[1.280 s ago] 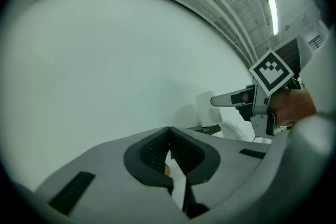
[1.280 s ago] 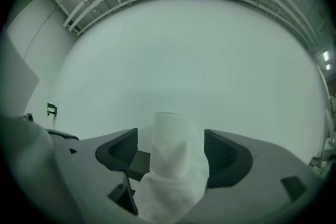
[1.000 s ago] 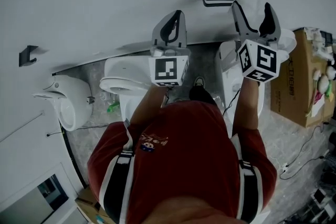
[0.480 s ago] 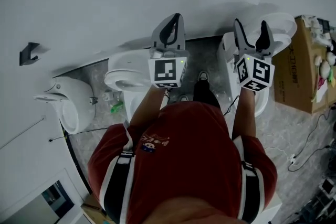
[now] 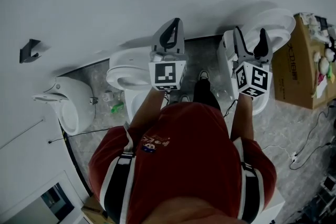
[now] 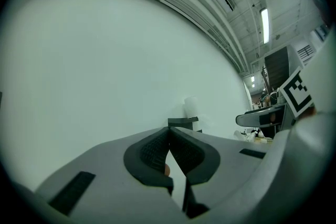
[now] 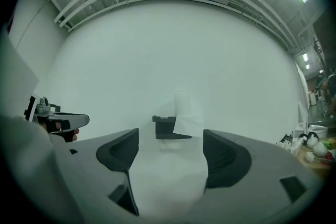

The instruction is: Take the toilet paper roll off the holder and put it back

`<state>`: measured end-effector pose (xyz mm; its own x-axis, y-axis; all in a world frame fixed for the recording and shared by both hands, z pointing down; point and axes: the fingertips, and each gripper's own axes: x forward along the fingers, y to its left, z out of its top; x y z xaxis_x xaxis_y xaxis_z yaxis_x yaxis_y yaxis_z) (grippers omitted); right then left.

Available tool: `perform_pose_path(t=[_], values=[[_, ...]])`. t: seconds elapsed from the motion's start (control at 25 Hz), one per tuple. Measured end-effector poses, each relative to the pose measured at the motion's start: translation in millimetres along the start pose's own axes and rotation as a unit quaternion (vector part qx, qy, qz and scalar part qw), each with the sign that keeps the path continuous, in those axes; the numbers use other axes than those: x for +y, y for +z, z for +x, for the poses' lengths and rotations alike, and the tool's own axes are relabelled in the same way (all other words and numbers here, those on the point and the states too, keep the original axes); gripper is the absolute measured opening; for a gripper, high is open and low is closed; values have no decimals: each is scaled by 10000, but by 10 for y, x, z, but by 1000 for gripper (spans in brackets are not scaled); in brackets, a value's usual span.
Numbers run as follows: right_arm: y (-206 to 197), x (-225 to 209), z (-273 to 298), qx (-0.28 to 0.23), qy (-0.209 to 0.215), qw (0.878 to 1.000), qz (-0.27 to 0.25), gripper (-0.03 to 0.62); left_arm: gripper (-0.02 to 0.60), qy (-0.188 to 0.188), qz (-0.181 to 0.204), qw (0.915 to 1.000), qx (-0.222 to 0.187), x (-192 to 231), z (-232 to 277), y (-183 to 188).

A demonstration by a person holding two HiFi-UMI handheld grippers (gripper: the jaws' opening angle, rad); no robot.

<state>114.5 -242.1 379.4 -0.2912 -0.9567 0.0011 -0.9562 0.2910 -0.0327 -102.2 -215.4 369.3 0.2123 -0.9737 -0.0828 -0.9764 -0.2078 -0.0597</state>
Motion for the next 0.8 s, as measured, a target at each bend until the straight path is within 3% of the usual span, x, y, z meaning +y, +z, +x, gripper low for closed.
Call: perform_pose_path(t=[0.28,0.72,0.8], values=[[87,48,-82,-166,-13,9998,-85,342,18,23,-73,10000,-46,13,-45,13],[269,17,-171,-577,-70,9983,11,27,18,-31,-11,9999,-118,-8,-29,74],[275,12,-178,-574,-75,9983,-24,11,18,-38,35,9999,-139,-13,-25,99]])
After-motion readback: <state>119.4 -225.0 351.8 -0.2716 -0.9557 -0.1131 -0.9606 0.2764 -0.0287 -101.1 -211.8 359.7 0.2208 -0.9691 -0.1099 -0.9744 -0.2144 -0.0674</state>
